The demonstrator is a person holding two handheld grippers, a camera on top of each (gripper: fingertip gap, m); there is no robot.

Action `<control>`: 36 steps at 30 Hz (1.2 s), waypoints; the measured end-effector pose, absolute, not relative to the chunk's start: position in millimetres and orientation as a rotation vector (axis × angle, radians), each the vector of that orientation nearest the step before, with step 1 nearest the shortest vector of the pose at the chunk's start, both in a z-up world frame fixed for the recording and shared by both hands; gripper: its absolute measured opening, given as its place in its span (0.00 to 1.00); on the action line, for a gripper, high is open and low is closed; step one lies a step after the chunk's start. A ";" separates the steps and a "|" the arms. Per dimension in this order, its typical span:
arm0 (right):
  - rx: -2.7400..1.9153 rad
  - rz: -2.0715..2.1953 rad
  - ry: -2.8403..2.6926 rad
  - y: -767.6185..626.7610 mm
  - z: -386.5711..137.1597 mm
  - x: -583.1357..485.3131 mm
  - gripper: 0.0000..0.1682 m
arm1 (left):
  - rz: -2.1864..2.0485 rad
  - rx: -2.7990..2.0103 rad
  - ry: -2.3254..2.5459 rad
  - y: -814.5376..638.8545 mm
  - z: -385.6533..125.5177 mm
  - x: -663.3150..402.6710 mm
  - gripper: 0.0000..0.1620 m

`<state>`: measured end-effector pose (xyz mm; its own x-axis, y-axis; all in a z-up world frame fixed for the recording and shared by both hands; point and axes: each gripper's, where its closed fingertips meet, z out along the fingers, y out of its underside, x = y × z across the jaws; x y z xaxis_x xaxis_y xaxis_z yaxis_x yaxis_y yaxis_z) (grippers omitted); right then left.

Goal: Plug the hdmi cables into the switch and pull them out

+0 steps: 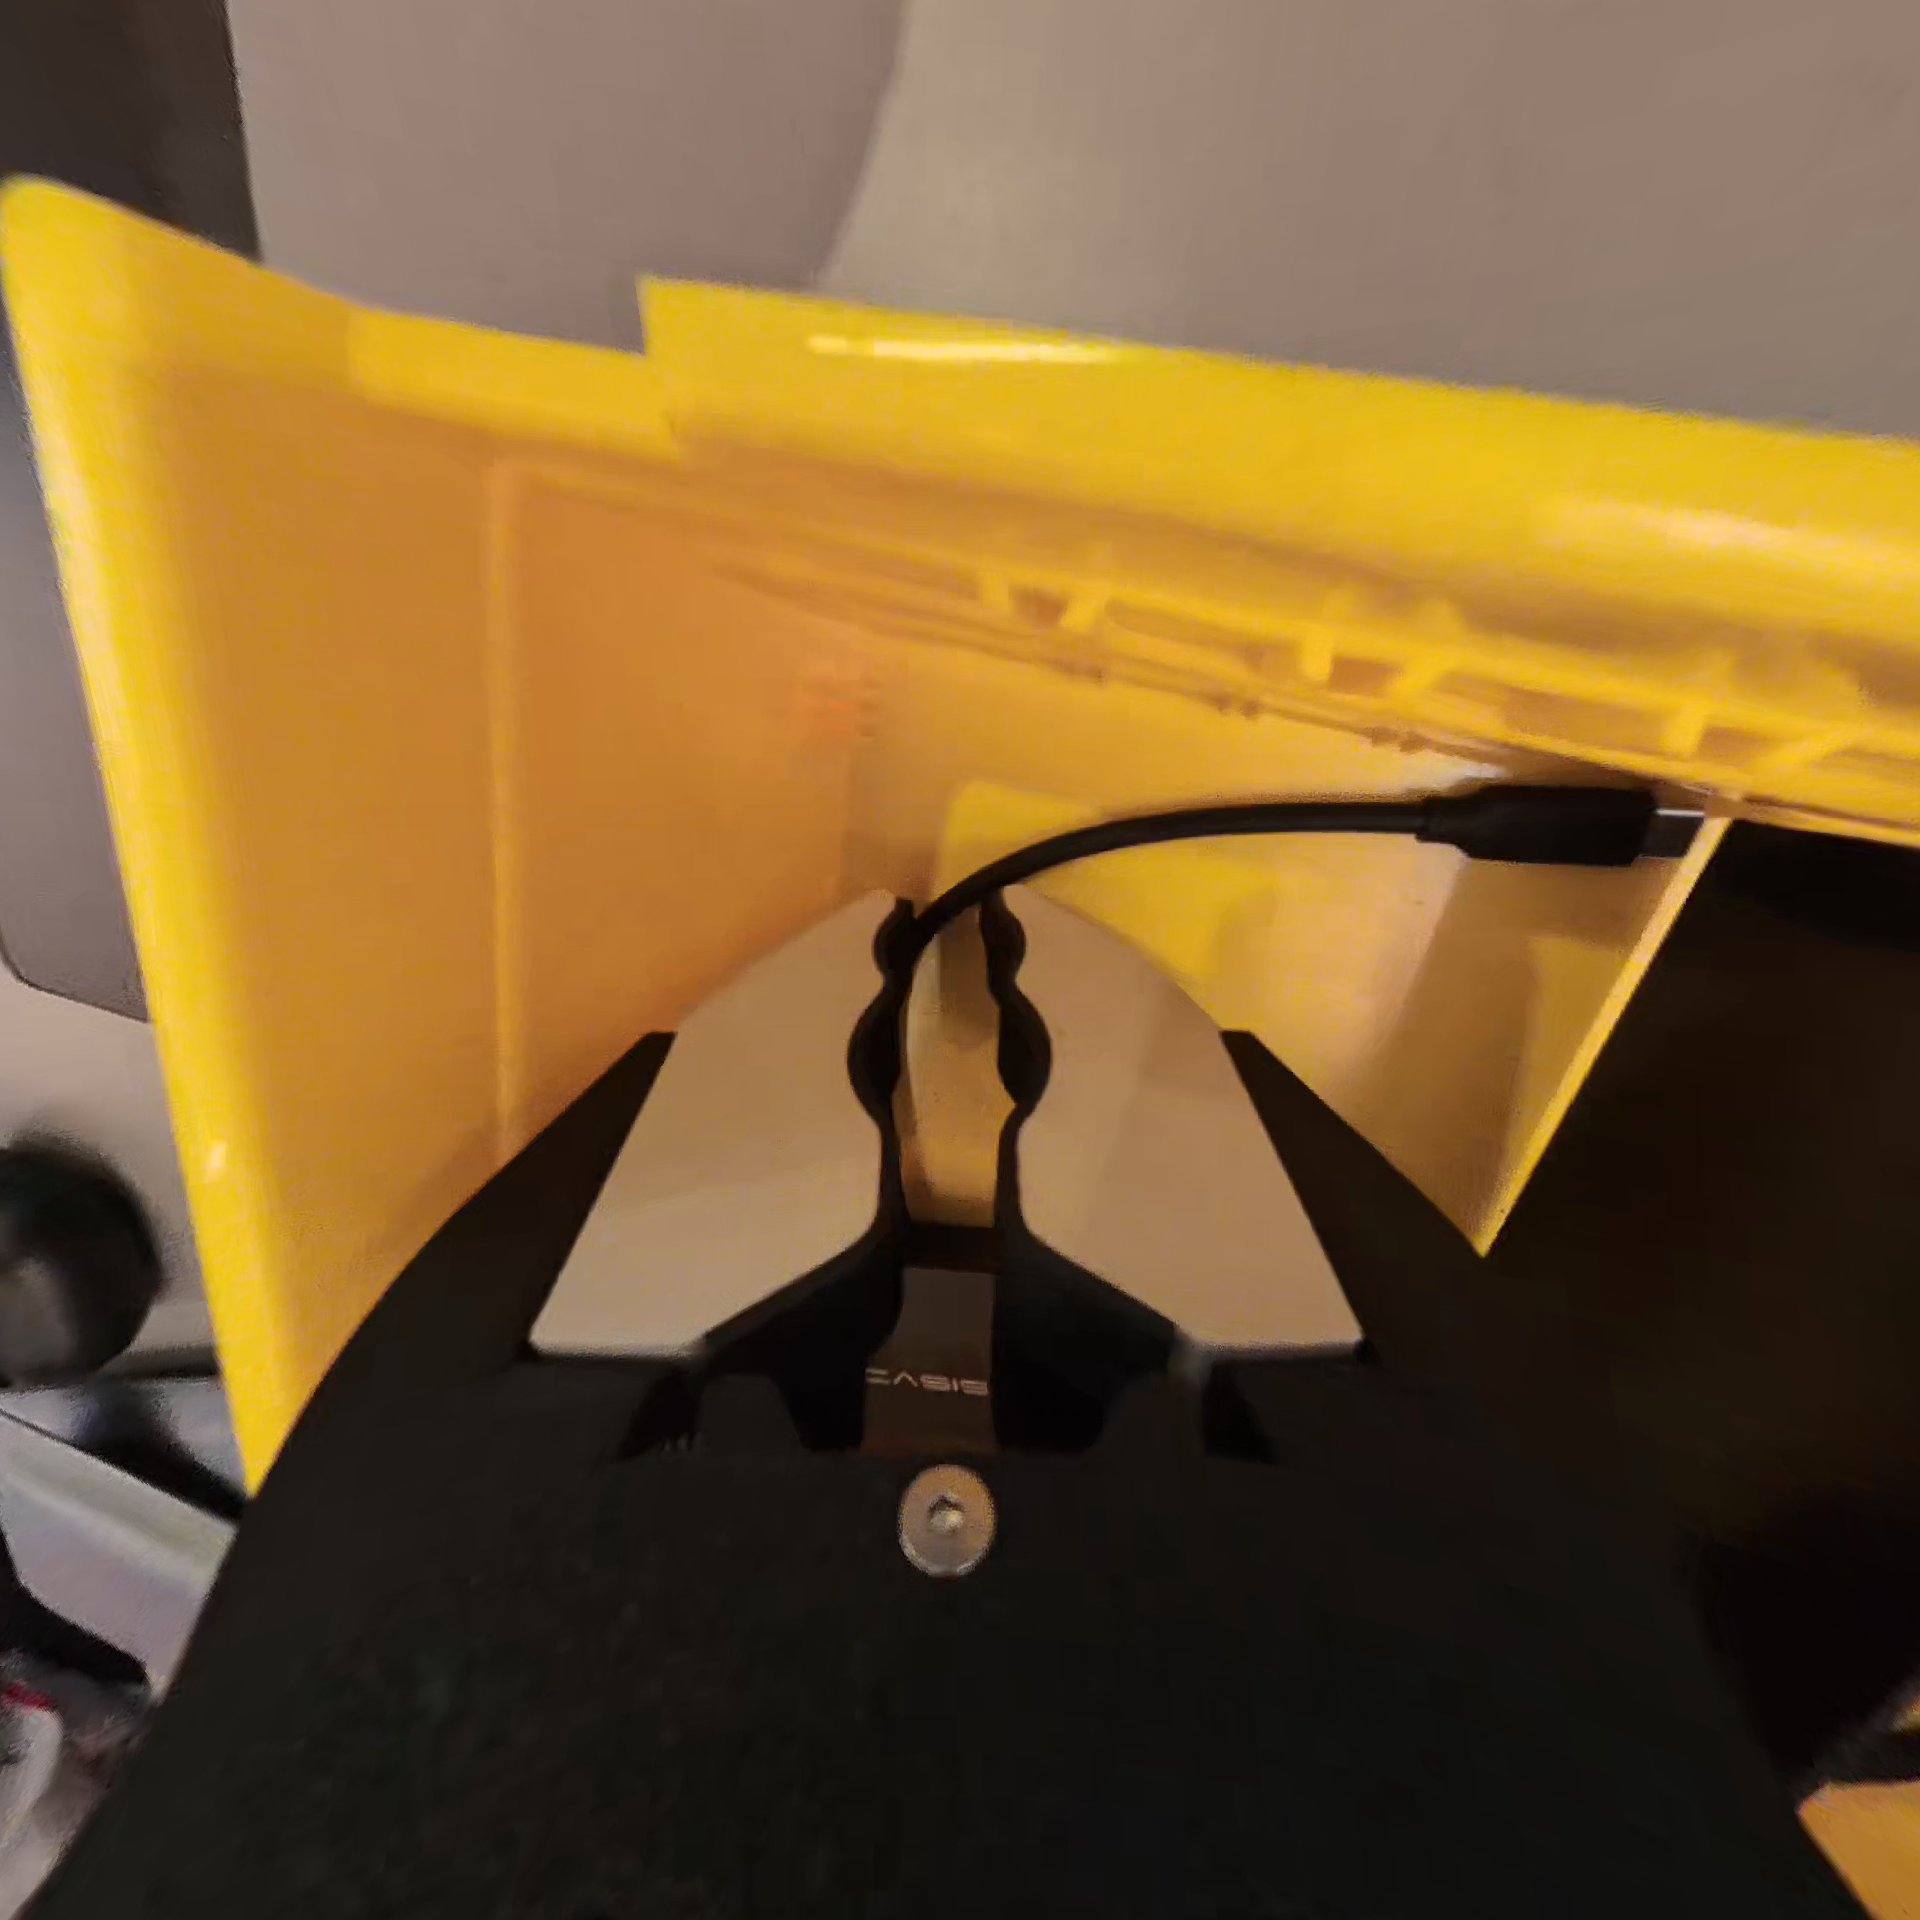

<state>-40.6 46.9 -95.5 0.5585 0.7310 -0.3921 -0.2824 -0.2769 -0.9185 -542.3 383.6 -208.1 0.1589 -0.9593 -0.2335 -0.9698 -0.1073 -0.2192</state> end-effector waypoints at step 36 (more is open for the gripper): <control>-1.599 0.902 -0.926 -12.6 -118.7 -132.8 0.22 | -0.237 -2.418 1.235 323.5 -137.2 -542.2 0.25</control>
<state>-132.8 -12.6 -118.7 0.4202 0.9017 -0.1020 0.1259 -0.1692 -0.9775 -542.2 323.5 -137.2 0.5922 -0.8050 -0.0355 -0.7346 -0.5212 -0.4344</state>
